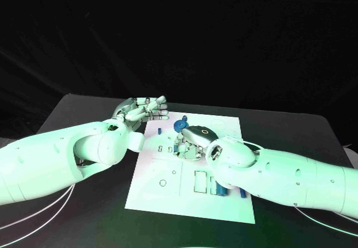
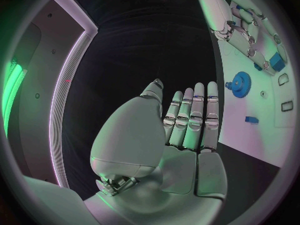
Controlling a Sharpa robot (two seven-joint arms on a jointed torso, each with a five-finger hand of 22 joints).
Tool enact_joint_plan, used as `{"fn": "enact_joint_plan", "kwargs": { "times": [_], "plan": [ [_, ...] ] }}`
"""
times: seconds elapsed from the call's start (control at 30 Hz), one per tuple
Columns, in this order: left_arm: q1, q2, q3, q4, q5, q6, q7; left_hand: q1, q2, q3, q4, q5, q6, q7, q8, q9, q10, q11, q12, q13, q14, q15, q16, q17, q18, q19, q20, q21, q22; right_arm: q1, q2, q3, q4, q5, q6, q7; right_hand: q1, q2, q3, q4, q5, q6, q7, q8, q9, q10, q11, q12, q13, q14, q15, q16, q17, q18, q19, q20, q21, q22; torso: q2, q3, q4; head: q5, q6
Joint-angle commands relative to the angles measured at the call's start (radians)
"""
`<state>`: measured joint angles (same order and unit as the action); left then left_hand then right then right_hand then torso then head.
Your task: Assemble the parts on the task board
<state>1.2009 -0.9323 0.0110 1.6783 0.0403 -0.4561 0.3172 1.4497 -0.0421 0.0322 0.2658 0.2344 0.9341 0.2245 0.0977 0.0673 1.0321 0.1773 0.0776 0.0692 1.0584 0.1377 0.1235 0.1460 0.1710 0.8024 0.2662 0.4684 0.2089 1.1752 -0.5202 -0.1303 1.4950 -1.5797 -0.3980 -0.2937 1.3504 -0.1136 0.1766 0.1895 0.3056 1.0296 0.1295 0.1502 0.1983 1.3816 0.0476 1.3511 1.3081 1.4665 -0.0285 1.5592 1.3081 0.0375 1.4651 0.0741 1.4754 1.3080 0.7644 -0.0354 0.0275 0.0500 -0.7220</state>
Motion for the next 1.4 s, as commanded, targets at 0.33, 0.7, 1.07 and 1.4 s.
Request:
{"fn": "enact_joint_plan", "kwargs": {
  "times": [0.33,0.7,1.07,1.4],
  "plan": [
    [0.001,0.002,0.001,0.001,-0.004,0.018,0.003,0.006,0.002,-0.003,-0.004,-0.004,-0.001,0.009,-0.003,0.0,-0.002,0.004,-0.007,0.0,-0.007,0.002,-0.006,0.001,0.008,-0.009,-0.001,0.004,0.002,-0.001,-0.001,0.0,0.006,-0.014,-0.021,-0.005,-0.068,-0.038,-0.06,0.029,0.01,-0.046,0.013,-0.022,-0.009,-0.031,0.013,-0.023,-0.007,0.092,0.019,-0.009,0.212,-0.003,0.016,0.022,-0.021,0.156,0.0,0.0,0.0011,-0.001,0.0],
    [0.001,0.002,0.001,-0.026,-0.118,0.075,-0.097,0.016,-0.001,-0.003,-0.013,-0.004,0.032,-0.012,0.005,0.005,0.05,-0.018,0.011,0.01,0.059,-0.022,0.02,0.025,0.014,0.015,-0.01,0.043,0.02,0.006,-0.083,0.006,0.086,0.043,-0.171,0.087,-0.042,-0.034,-0.273,0.101,0.022,-0.118,0.037,-0.043,-0.031,-0.078,0.036,-0.057,-0.057,0.085,0.038,-0.021,0.186,0.006,-0.003,0.042,-0.055,0.133,-0.004,0.0017,-0.0021,0.0,0.006],
    [0.004,0.027,0.0,-0.096,-0.451,0.3,-0.375,0.015,-0.014,0.048,0.021,-0.002,0.19,-0.104,0.06,0.037,0.317,-0.13,0.114,0.071,0.366,-0.146,0.243,0.207,0.014,0.178,-0.111,0.256,0.13,0.089,-0.305,0.014,0.207,0.485,-0.051,0.359,0.022,0.038,-0.264,0.085,-0.037,-0.067,0.021,0.005,-0.022,-0.102,0.023,-0.067,-0.076,0.073,0.029,-0.041,0.144,0.029,-0.064,0.036,-0.146,0.063,-0.03,0.0088,-0.0098,0.009,0.0],
    [0.052,0.101,0.0,-0.177,-0.791,0.394,-0.653,-0.096,-0.028,0.054,0.022,-0.003,0.199,-0.143,0.101,0.15,0.271,-0.169,0.464,0.439,0.472,-0.189,1.329,1.288,-0.093,0.534,-0.205,0.922,0.96,0.124,-0.439,0.015,0.224,0.609,-0.038,0.38,0.026,0.04,-0.276,0.083,-0.017,-0.049,0.012,0.025,-0.018,-0.094,0.014,-0.061,-0.073,0.076,0.021,-0.038,0.153,0.028,-0.06,0.028,-0.145,0.067,-0.049,0.0201,-0.0125,0.018,-0.008]
  ]
}}
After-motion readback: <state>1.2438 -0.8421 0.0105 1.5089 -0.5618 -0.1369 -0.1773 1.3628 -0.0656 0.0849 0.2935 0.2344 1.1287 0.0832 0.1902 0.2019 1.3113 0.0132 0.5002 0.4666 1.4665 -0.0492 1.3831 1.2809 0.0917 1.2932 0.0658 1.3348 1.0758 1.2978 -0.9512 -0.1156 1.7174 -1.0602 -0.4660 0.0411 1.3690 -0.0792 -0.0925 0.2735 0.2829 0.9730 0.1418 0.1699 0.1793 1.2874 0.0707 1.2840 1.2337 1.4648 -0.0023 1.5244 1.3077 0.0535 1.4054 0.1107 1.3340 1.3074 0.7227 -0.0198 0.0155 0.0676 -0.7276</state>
